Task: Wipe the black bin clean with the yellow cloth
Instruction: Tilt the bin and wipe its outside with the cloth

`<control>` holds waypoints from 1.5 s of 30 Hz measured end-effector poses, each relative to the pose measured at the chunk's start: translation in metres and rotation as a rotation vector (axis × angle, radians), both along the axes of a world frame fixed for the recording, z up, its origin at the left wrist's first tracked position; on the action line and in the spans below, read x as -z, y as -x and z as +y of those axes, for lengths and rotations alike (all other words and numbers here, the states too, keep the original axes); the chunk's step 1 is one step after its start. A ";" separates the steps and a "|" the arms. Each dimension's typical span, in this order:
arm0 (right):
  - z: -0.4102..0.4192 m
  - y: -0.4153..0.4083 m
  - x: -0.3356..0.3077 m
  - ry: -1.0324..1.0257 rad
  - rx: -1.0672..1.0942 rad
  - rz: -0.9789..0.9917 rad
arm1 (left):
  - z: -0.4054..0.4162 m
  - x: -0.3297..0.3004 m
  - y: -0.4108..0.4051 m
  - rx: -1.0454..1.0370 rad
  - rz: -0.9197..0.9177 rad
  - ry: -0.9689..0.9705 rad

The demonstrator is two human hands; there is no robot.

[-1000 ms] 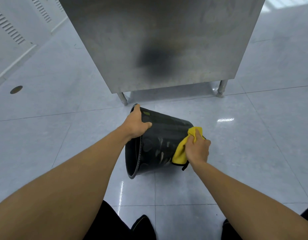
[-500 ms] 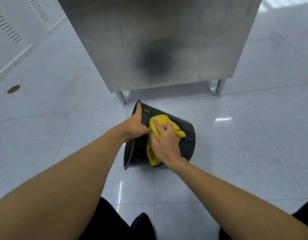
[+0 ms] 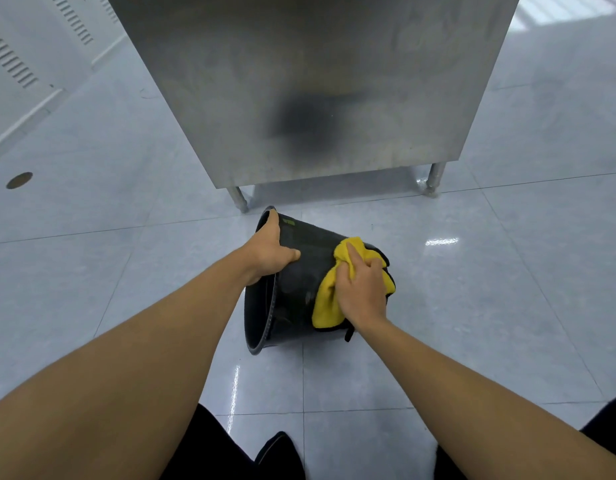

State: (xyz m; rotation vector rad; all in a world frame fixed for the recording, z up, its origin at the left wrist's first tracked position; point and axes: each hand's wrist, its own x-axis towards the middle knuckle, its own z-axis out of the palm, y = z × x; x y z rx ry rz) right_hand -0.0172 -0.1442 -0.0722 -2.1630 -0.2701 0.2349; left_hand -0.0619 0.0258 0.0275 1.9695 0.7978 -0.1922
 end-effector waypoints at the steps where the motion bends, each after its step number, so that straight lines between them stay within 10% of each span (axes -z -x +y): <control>1: -0.003 -0.003 0.003 0.005 0.030 0.042 | -0.001 0.000 -0.001 -0.013 -0.015 0.009; 22: 0.032 0.019 -0.030 -0.153 -0.172 -0.145 | -0.006 -0.007 -0.006 0.211 -0.022 -0.299; 34: -0.031 -0.005 0.035 0.122 0.103 0.274 | -0.002 -0.001 -0.009 0.070 -0.013 -0.214; 45: 0.040 0.034 -0.041 -0.204 -0.246 -0.112 | -0.004 0.000 -0.007 -0.081 -0.061 -0.330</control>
